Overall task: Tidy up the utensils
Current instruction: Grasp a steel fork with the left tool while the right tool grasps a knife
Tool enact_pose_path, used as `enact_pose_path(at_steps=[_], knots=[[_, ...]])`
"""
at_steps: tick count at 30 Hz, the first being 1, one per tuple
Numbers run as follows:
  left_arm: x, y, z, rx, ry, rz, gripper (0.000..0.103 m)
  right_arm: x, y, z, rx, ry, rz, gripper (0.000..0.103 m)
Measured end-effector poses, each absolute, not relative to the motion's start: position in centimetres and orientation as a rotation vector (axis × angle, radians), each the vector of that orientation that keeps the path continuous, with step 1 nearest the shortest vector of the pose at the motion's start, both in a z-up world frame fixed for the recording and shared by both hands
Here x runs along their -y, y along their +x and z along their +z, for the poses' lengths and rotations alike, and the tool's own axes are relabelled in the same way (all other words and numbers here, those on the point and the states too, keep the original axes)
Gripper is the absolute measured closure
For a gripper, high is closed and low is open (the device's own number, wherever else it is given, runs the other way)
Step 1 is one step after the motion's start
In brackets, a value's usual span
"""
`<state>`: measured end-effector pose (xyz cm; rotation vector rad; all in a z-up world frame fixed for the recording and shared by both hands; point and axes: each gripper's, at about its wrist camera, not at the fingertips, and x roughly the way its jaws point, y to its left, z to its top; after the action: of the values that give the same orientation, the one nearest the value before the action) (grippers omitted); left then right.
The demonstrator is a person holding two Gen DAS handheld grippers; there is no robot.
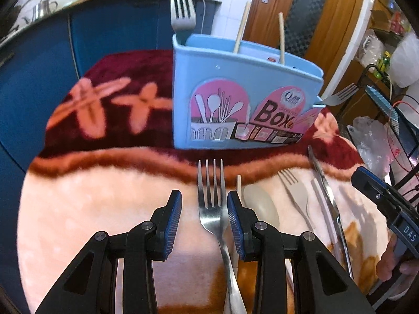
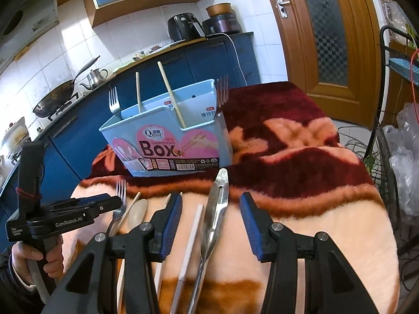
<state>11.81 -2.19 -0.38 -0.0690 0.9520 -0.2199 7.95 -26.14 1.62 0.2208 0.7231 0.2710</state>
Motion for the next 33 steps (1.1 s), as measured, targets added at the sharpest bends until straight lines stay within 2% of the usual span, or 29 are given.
enact_pose_path(at_steps=[12, 13, 15, 23, 28, 33], knots=[[1.9, 13.2, -1.6, -0.966, -0.132, -0.254, 0.066, 26.5, 8.6, 0.5, -0.764, 0.232, 0.267, 0.053], [1.9, 13.3, -1.6, -0.960, -0.135, -0.258, 0.069, 26.4, 8.7, 0.5, -0.768, 0.231, 0.267, 0.053], [1.7, 13.3, -1.7, -0.947, -0.152, -0.277, 0.081, 26.4, 8.8, 0.4, -0.776, 0.225, 0.267, 0.054], [0.9, 12.7, -0.9, -0.902, -0.204, -0.312, 0.081, 25.7, 10.4, 0.1, -0.846, 0.186, 0.279, 0.054], [1.0, 11.9, 0.3, -0.843, -0.189, -0.320, 0.081, 24.7, 11.9, -0.8, -0.926, 0.154, 0.278, 0.060], [1.2, 11.2, 1.5, -0.784, -0.163, -0.330, 0.082, 24.2, 13.4, -1.1, -0.984, 0.167, 0.276, 0.061]])
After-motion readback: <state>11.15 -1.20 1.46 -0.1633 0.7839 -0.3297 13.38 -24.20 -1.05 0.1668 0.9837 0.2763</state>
